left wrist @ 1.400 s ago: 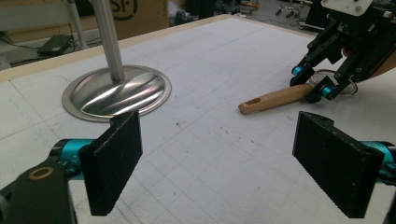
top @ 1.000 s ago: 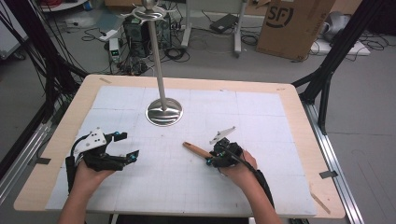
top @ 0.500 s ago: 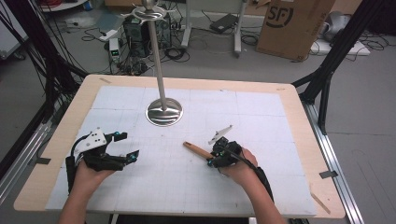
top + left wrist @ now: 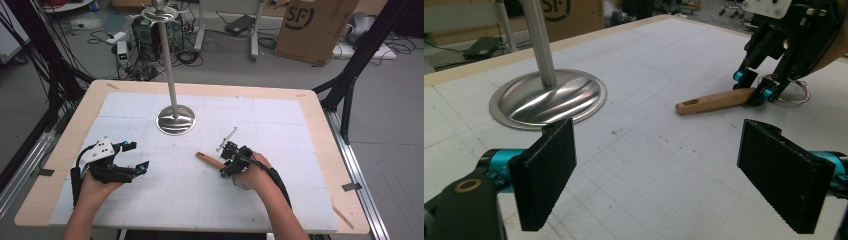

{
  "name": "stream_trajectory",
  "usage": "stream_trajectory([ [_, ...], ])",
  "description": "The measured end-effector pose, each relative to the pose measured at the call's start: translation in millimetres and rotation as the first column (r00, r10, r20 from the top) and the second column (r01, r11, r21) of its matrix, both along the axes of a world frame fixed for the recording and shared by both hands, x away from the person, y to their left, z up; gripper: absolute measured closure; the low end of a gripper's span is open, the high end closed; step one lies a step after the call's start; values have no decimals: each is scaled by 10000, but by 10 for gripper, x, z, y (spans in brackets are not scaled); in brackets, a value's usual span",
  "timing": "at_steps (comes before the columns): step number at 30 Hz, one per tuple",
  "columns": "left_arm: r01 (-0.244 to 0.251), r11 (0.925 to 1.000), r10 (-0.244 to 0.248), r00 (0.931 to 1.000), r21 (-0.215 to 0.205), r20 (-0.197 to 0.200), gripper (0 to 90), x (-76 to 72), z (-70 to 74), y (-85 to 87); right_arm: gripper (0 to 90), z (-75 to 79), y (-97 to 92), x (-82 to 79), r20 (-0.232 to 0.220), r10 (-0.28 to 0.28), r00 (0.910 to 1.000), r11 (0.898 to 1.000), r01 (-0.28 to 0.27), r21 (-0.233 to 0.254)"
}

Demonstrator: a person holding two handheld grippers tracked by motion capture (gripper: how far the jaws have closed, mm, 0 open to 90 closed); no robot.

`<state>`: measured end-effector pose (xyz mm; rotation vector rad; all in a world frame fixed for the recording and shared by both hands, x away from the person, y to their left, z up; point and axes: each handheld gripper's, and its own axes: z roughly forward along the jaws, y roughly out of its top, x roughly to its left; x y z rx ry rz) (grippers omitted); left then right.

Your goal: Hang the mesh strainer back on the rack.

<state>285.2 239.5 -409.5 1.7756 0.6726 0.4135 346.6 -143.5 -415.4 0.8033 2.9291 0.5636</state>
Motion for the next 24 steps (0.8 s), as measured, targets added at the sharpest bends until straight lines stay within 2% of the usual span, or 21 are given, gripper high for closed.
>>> stream_trajectory([
  [4, 28, 10000, -28, 10000, 25, 23, 165, -1, 1, -4, 658, 14, 37, 32, -274, 68, 9996, 9996, -76, -283],
  [6, 31, 10000, -31, 10000, 29, 28, 165, -1, 1, -4, 659, 11, 35, 39, -297, 44, 9995, 9997, -51, -236],
  [12, 29, 10000, -29, 10000, 39, -14, 165, -4, -1, -10, 677, 12, 39, 27, -152, -46, 9999, 9995, 42, -300],
  [15, -1, 10000, 1, 10000, 18, 2, 165, -2, 0, -2, 680, 18, 43, 9, -19, 131, 9999, 9994, -131, -331],
  [20, -5, 10000, 5, 10000, 5, -30, 165, 4, -4, 11, 681, 44, 43, 1, 236, 333, 9992, 9994, -334, 55],
  [24, -28, 10000, 28, 10000, -14, -18, 165, 4, -4, 16, 681, 161, 33, -30, 708, 329, 9969, 9957, -388, 836],
])
